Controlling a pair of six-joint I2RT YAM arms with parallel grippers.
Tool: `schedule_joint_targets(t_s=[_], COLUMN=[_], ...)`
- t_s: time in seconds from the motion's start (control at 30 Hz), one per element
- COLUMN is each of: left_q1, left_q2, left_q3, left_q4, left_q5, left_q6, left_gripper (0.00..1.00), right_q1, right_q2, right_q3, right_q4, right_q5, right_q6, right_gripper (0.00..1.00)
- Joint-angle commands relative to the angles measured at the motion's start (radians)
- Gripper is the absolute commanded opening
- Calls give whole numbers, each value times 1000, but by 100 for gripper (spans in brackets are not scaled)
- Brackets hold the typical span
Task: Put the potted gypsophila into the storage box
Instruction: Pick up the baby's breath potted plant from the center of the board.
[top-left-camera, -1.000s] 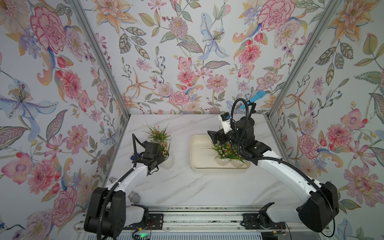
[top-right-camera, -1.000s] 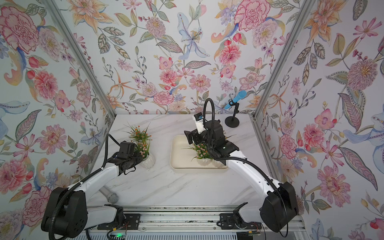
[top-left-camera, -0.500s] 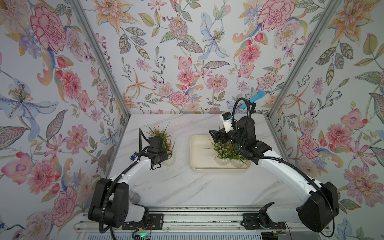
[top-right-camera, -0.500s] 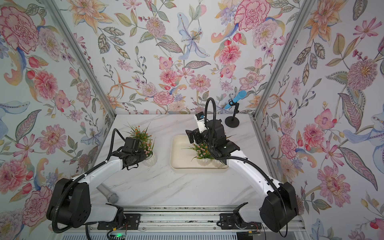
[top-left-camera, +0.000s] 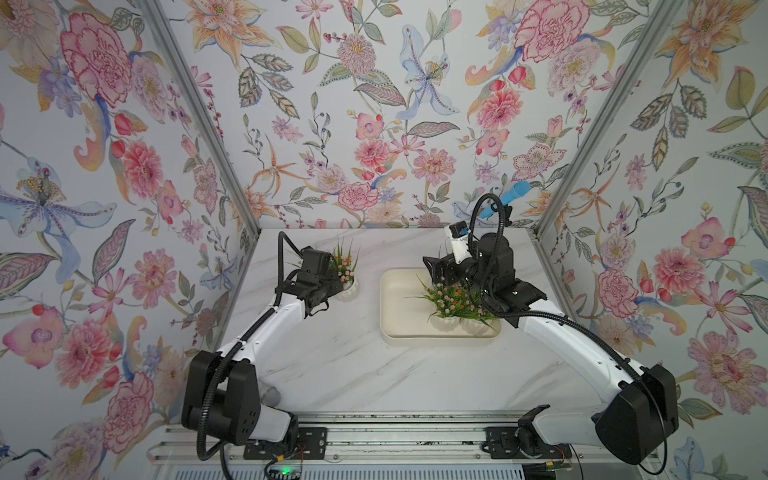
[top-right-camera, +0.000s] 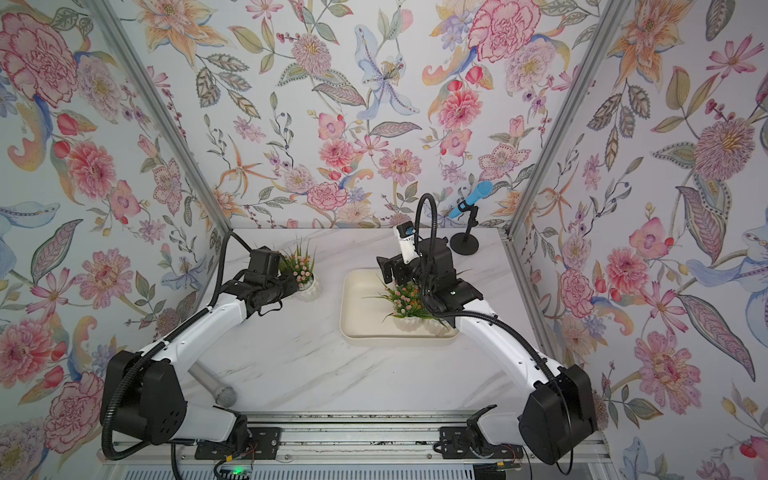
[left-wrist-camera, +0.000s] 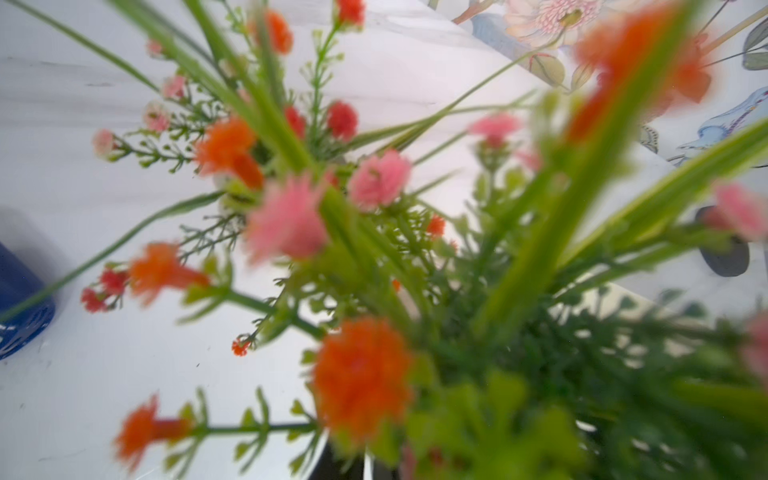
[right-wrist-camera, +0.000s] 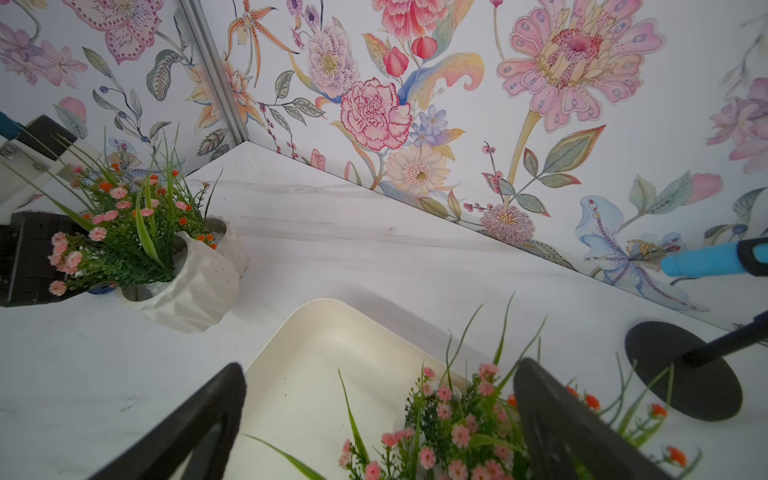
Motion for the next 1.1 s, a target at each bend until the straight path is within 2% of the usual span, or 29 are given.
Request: schedule_joint_targets(t_s=[0.0,0.33,0.67,0.9,1.07], left_q1=[-23,-118,-209,-243,-265], left_q2=[28,187,319,383,442], left_q3=[112,356,446,459,497], left_q4=[84,49,49,47,9], left_q5=[42,76,145,179,180], left_q6=[20,78,81,72,76], left_gripper=[0,0,0,0,0], right_q1=[-15,-46,-66,-71,-71], right_q2=[-25,-44,-40,-59,-53], right_q3=[-19,-35,-34,-73,-71], right_q4=[26,40,43,71,68], right_q5=[22,36,25,-108,-154], right_q6=[-8,5,14,20,24], right_gripper=[100,100,100,100,100])
